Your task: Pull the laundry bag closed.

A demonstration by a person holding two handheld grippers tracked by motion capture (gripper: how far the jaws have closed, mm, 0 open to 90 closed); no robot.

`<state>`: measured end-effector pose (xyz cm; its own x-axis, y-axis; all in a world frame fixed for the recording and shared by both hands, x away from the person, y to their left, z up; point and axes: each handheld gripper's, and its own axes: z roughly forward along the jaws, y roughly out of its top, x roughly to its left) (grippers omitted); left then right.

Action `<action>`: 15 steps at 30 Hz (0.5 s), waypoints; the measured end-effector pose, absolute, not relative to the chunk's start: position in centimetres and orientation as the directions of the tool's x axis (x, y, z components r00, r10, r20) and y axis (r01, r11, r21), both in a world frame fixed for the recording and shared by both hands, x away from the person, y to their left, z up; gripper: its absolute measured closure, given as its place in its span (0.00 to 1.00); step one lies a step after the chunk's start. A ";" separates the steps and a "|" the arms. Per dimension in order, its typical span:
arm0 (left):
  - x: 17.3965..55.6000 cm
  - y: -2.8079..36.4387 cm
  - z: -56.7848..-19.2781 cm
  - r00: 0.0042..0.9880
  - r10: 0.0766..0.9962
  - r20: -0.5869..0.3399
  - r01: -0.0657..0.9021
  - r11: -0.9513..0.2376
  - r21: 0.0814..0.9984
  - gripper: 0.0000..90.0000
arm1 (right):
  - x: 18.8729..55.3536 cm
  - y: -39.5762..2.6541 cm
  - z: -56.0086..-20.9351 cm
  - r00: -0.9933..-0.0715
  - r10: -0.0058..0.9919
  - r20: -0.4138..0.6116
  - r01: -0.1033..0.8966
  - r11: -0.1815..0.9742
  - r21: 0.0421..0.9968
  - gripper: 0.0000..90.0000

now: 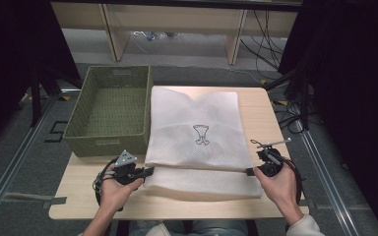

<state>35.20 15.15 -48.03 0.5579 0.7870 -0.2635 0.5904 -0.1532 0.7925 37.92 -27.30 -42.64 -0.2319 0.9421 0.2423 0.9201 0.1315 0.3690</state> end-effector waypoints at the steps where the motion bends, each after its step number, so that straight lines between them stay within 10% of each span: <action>1: 35.2 15.2 -48.1 0.558 0.788 -0.261 0.588 -0.153 0.794 0.94 | 38.1 -27.7 -42.9 -0.276 0.930 0.243 0.904 0.165 0.394 0.97; 15: 35.2 15.2 -48.0 0.560 0.786 -0.261 0.590 -0.157 0.792 0.94 | 38.1 -27.9 -42.8 -0.231 0.937 0.261 0.922 0.125 0.367 0.97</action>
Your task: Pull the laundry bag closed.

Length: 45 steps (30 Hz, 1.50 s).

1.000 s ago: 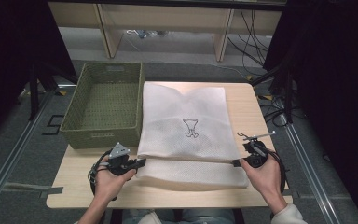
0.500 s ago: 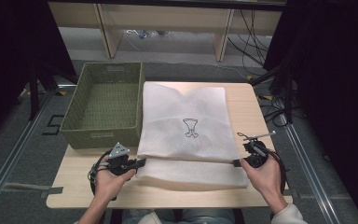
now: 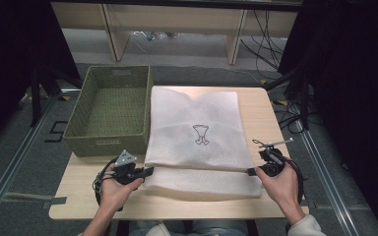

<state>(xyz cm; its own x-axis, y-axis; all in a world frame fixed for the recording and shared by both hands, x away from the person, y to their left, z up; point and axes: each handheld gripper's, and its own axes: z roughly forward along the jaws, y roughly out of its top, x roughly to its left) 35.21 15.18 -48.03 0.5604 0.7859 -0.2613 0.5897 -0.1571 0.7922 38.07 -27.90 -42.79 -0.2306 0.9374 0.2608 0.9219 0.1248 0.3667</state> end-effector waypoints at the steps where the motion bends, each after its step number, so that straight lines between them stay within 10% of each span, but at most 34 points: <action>1: 35.2 15.2 -48.0 0.560 0.786 -0.262 0.590 -0.156 0.792 0.94 | 38.1 -27.9 -42.8 -0.227 0.938 0.262 0.925 0.124 0.360 0.97; 45: 35.8 14.7 -49.2 0.556 0.794 -0.247 0.596 -0.173 0.784 0.93 | 38.8 -30.2 -43.7 -0.204 0.954 0.222 0.931 0.119 0.345 0.97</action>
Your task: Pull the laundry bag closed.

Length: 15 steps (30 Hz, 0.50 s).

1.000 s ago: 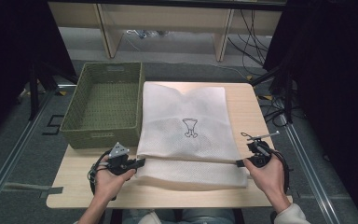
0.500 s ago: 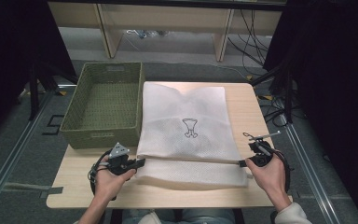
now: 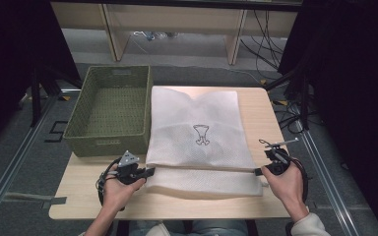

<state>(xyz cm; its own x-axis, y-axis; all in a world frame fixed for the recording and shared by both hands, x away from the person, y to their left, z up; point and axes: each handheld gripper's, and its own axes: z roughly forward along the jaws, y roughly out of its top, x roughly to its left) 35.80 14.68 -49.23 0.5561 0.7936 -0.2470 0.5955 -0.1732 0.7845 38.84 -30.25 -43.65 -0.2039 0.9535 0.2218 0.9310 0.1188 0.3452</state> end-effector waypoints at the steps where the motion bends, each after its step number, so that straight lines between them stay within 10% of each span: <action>1: 35.8 14.7 -49.2 0.559 0.794 -0.241 0.593 -0.179 0.785 0.93 | 38.9 -30.3 -43.7 -0.196 0.955 0.224 0.934 0.112 0.339 0.97; 15: 36.3 13.7 -49.7 0.571 0.793 -0.215 0.577 -0.201 0.792 0.92 | 38.9 -30.7 -43.6 -0.208 0.959 0.193 0.927 0.130 0.352 0.97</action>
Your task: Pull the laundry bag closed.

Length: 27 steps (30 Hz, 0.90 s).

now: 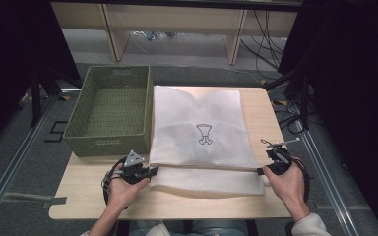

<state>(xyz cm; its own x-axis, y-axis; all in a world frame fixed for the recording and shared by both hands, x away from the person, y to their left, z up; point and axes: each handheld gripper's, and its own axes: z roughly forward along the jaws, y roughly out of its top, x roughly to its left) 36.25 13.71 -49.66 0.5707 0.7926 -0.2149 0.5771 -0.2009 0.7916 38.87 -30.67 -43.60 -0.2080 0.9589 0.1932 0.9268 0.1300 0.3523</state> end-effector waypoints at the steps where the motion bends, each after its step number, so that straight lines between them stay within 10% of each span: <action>1: 36.3 13.7 -49.7 0.575 0.790 -0.213 0.572 -0.201 0.795 0.91 | 38.9 -30.6 -43.7 -0.210 0.961 0.180 0.920 0.133 0.368 0.96; 16: 35.7 14.6 -47.9 0.572 0.800 -0.182 0.508 -0.171 0.844 0.62 | 38.3 -28.1 -43.0 -0.433 0.896 0.101 0.809 0.338 0.481 0.81; 27: 34.1 15.4 -46.5 0.583 0.798 -0.152 0.448 -0.160 0.879 0.45 | 38.4 -31.1 -43.4 -0.290 0.946 0.144 0.839 0.179 0.514 0.76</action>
